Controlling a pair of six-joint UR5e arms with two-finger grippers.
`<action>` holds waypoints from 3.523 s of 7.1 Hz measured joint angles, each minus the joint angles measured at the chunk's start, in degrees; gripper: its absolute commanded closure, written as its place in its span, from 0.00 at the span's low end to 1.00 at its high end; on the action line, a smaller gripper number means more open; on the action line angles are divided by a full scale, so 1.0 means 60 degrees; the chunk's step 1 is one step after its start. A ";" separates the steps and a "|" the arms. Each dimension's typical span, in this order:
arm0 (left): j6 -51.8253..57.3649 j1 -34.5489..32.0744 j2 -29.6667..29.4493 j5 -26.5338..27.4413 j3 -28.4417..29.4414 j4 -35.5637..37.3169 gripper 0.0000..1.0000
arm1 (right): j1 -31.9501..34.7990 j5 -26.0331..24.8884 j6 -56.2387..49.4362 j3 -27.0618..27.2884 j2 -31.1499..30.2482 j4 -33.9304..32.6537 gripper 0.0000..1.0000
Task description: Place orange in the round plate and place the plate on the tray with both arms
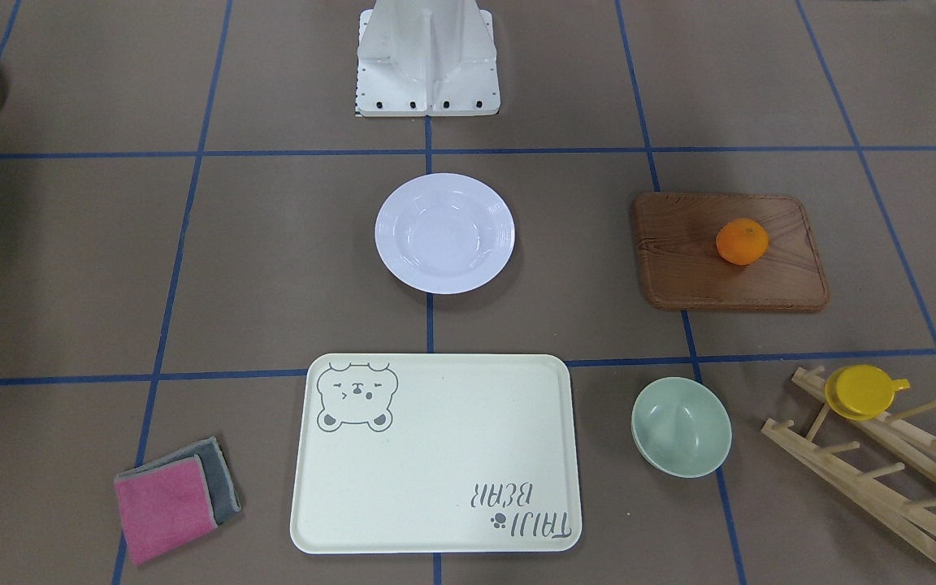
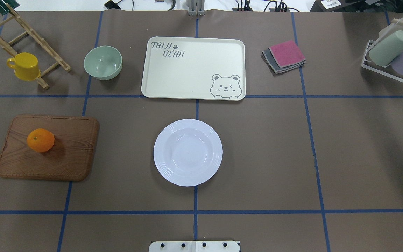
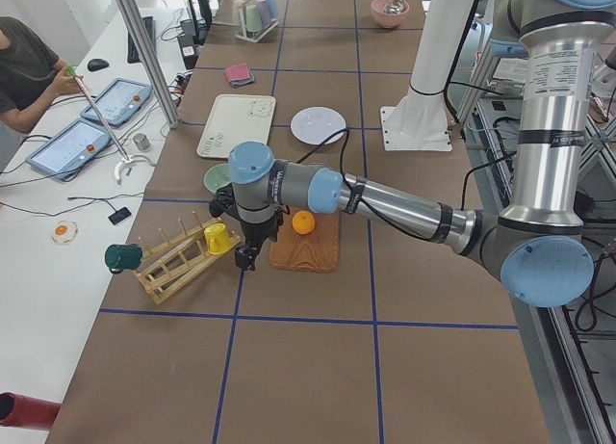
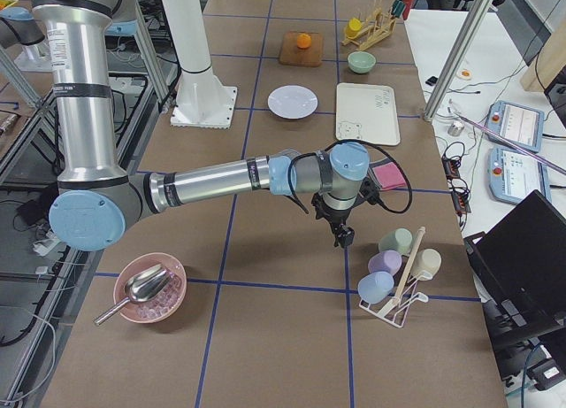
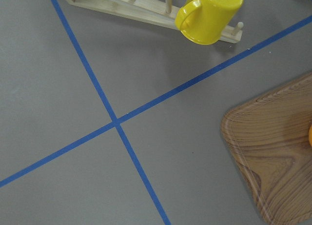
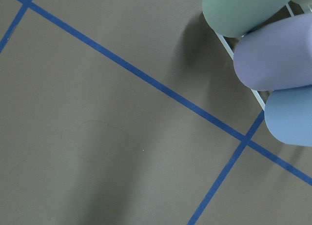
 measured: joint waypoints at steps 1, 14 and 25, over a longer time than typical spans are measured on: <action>-0.0009 0.0156 -0.0001 -0.0049 0.0002 -0.0003 0.01 | 0.0000 0.0054 -0.0002 0.0016 0.0011 0.0000 0.00; -0.7529 0.5906 -0.0151 0.2067 0.0151 -0.4003 0.00 | -0.0483 0.0266 0.0032 -0.0104 0.0046 0.0000 0.00; -1.0182 0.6319 -0.2757 0.0056 0.0362 -0.2917 1.00 | -0.0666 0.0897 0.0114 -0.0175 0.0310 -0.0011 0.00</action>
